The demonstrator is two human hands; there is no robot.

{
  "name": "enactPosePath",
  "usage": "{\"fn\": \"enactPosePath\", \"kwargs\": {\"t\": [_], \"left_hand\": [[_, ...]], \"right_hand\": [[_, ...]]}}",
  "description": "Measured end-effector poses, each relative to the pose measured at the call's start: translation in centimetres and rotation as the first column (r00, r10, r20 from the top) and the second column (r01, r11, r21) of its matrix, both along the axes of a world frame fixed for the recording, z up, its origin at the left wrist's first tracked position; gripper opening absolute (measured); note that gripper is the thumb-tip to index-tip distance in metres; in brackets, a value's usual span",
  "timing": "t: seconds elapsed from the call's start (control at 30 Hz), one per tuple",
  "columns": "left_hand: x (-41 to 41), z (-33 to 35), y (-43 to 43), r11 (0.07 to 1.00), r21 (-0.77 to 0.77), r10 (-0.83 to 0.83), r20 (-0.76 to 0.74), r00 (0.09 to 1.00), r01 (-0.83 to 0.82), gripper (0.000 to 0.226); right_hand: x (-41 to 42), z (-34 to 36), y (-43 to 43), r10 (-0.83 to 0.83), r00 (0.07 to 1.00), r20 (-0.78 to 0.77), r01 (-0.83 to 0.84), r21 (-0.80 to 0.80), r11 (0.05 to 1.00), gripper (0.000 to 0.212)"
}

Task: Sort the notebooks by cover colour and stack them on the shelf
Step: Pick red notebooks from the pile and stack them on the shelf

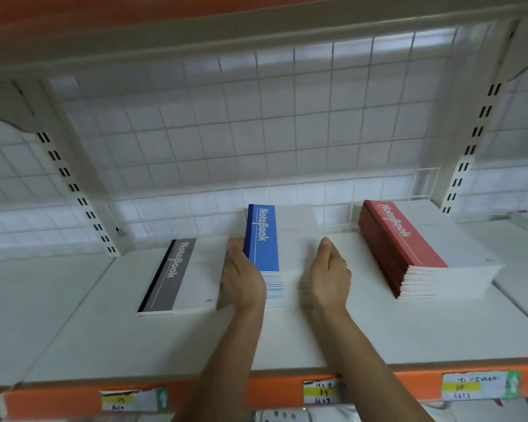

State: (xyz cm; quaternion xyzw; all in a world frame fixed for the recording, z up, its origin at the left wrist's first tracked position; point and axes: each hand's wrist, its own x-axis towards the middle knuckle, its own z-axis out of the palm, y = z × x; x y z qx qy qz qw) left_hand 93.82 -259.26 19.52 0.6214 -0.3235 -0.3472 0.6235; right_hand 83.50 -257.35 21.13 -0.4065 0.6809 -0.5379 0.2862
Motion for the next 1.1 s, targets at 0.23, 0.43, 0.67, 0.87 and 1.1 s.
{"fn": "enactPosePath", "kwargs": {"t": [0.23,0.43,0.67,0.87,1.1], "left_hand": [[2.8,1.5,1.6,0.938,0.112,-0.344,0.418,0.841,0.328,0.055],[4.3,4.3,1.9,0.777,0.563,-0.582,0.813,-0.019,0.281,0.124],[2.8,5.4,-0.1,0.676,0.717,-0.714,0.694,-0.087,0.169,0.126],[3.4,5.4,-0.5,0.677,0.704,-0.707,0.703,-0.074,0.213,0.125],[3.4,5.2,-0.4,0.713,0.667,-0.673,0.738,-0.059,0.216,0.125]], "right_hand": [[-2.6,-0.1,0.2,0.295,0.900,-0.320,-0.314,-0.007,0.949,0.074],[-3.4,2.1,0.3,0.538,0.205,-0.817,-0.496,0.387,0.777,0.107],[-2.5,2.1,-2.0,0.682,0.229,-0.695,-0.498,0.519,0.695,0.103],[-2.7,2.6,-2.3,0.720,0.235,-0.654,-0.571,0.506,0.646,0.098],[-2.7,3.4,-1.9,0.728,0.230,-0.645,-0.576,0.513,0.637,0.091]]}}
